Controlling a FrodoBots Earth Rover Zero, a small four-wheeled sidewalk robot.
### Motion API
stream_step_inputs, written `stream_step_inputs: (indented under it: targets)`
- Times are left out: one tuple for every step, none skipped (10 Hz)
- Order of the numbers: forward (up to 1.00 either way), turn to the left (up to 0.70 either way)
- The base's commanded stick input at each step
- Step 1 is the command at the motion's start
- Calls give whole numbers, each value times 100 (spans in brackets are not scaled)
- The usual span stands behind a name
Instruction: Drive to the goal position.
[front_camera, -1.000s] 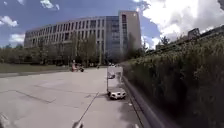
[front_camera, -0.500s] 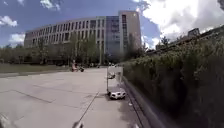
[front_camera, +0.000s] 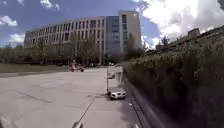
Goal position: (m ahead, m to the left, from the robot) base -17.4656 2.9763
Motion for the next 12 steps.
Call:
stream_step_inputs:
  targets:
    - [6,0]
    - [6,0]
    - [6,0]
    - [6,0]
    - [6,0]
    - [6,0]
    - [6,0]
    - [6,0]
    - [6,0]
    - [6,0]
    - [6,0]
    - [6,0]
